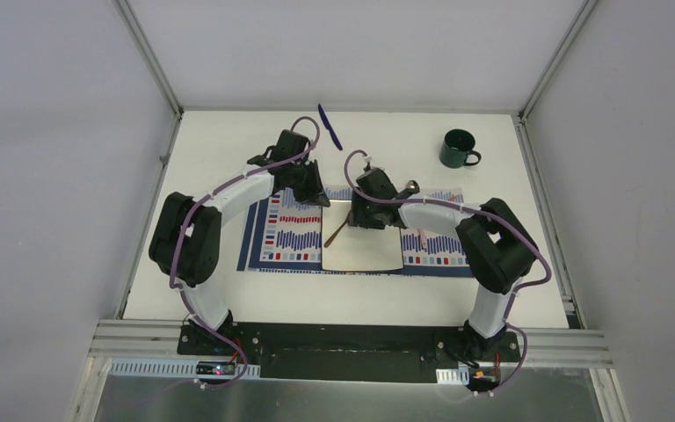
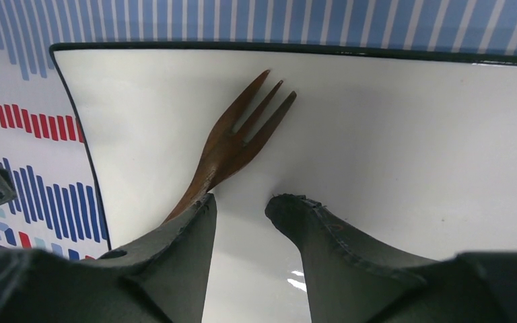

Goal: Set the dinner table for one person

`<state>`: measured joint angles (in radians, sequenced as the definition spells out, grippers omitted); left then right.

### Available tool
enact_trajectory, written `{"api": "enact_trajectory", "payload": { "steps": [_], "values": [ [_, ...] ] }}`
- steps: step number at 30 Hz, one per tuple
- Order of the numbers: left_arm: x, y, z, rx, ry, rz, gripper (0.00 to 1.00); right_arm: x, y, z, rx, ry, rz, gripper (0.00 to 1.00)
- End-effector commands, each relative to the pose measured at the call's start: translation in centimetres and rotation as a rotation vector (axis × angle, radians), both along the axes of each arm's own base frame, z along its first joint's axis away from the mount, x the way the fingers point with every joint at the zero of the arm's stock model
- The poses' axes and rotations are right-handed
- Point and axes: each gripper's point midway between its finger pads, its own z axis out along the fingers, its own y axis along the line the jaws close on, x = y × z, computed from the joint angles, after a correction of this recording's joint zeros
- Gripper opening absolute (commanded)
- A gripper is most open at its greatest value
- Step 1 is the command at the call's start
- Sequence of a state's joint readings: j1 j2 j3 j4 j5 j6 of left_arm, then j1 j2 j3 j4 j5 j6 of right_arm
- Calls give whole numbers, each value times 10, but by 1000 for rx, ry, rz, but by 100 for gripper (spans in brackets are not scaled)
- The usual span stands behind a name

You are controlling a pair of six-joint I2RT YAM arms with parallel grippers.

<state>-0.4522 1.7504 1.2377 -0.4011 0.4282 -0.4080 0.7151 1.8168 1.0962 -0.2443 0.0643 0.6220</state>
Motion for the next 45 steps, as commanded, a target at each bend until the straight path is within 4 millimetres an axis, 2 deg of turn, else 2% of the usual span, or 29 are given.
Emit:
{"api": "enact_trajectory", "payload": {
  "steps": [1, 13, 29, 39, 45],
  "values": [
    [11, -7, 11, -7, -40, -14, 0, 28, 12, 38, 67, -98, -11, 50],
    [11, -6, 10, -4, -39, -12, 0, 43, 23, 39, 100, -94, -12, 50],
    [10, -6, 13, -6, -42, -8, 0, 8, 29, 32, 119, -36, 18, 51],
    [8, -4, 14, -5, -48, -5, 0, 10, 45, 22, 112, -29, 35, 50],
    [9, -2, 15, 2, -54, -2, 0, 7, 48, 14, 97, -21, 43, 49]
  ]
}}
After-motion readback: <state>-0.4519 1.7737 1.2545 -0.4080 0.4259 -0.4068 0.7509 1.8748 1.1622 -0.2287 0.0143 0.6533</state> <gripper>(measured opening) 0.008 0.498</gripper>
